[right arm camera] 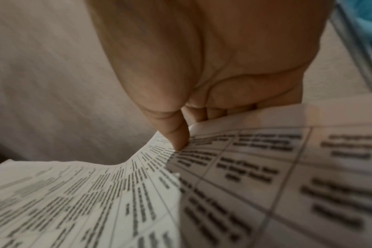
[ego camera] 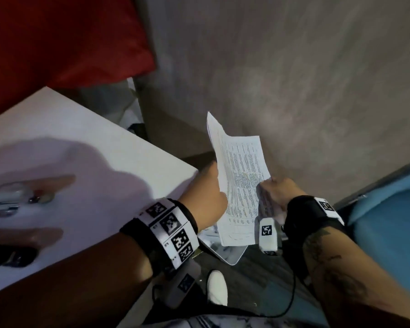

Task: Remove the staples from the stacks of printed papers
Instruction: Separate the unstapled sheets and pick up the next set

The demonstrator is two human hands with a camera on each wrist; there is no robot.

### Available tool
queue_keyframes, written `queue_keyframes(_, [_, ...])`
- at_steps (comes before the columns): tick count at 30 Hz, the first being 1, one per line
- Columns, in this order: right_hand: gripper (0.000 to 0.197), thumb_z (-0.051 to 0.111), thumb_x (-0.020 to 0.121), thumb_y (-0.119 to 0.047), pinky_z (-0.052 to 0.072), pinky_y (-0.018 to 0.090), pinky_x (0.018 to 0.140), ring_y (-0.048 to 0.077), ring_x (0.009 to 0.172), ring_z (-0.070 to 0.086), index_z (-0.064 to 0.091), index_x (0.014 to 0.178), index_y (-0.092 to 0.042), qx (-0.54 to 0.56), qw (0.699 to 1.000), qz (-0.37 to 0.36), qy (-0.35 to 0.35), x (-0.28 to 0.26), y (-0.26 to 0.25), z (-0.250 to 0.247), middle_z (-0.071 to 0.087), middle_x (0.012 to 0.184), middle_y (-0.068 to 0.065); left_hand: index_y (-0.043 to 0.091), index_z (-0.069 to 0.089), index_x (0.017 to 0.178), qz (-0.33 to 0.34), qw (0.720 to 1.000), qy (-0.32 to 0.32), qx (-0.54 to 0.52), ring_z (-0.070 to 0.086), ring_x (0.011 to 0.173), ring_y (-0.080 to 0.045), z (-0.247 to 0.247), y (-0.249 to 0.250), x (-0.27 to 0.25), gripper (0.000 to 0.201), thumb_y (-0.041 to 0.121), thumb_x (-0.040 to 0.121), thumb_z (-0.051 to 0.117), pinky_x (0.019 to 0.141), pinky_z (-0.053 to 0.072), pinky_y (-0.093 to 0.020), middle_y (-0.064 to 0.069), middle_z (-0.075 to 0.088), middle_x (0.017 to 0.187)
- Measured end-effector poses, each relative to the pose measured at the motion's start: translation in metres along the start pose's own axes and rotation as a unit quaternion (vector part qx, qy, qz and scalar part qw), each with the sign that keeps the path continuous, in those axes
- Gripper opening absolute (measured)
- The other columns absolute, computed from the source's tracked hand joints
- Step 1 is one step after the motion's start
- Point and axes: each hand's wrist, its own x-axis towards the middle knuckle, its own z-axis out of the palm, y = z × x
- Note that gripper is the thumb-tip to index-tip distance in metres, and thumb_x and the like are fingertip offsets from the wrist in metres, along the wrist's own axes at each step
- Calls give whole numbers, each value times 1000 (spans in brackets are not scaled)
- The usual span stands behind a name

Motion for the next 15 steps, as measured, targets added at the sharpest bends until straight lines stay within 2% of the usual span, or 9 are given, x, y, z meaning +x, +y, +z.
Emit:
queue_keyframes(2, [29,53,97,-27,46,29,81,30,108,61,65,115,-7,5,999,43,-7,12,23,8,65,116,14,25,31,140,-23,999,-47,-7,53,112,-17,22,2,14,55,2,92,43,88,40,-24,3,52,136])
queue_keyframes(3, [31,55,97,-29,47,30,84,30,109,62,65,118,-8,31,998,61,-9,17,34,15,65,119,13,23,27,143,-44,996,-74,-24,51,117,-19,32,-1,21,58,-2,93,40,94,41,-26,1,49,140])
queue_keyframes(4, [29,56,96,-30,48,30,86,28,104,62,67,113,-10,48,996,72,-14,22,47,21,66,118,12,23,21,147,-66,993,-92,-42,48,123,-21,43,-4,28,63,-4,93,38,100,40,-29,-1,45,144])
queue_keyframes(5, [20,56,96,-31,48,30,85,24,97,61,68,102,-16,56,994,86,-28,27,61,28,65,112,10,24,14,150,-90,990,-97,-52,48,126,-23,54,-9,34,68,-3,93,40,102,40,-31,-5,44,145])
queue_keyframes(7, [17,58,94,-34,52,35,90,23,93,61,60,80,-25,82,987,123,-62,39,90,41,64,105,8,21,7,153,-133,987,-80,-49,51,124,-30,74,-27,48,75,3,91,45,97,44,-34,-13,46,142])
queue_keyframes(9, [19,63,90,-40,55,40,89,26,93,66,60,80,-24,121,972,178,-99,46,118,53,67,103,7,24,22,150,-169,979,-89,-67,54,120,-31,94,-45,62,70,1,88,46,97,47,-35,-10,51,138])
queue_keyframes(11, [24,69,87,-41,55,37,77,25,79,65,64,81,-18,155,956,207,-140,47,137,61,68,90,8,19,47,135,-194,971,-100,-94,59,112,-27,110,-61,74,55,-3,85,45,92,48,-30,-5,61,127])
queue_keyframes(13, [16,68,90,-26,49,35,69,24,72,60,68,82,-12,180,942,227,-171,46,148,64,67,82,11,10,60,119,-218,966,-107,-93,63,107,-26,123,-77,83,40,-1,82,49,87,49,-30,-8,67,116])
queue_keyframes(15, [8,61,92,-5,49,35,72,24,76,59,67,89,-9,199,927,237,-211,47,160,66,66,88,12,5,65,110,-239,961,-110,-82,65,104,-30,134,-90,88,35,6,78,54,85,52,-35,-13,70,109])
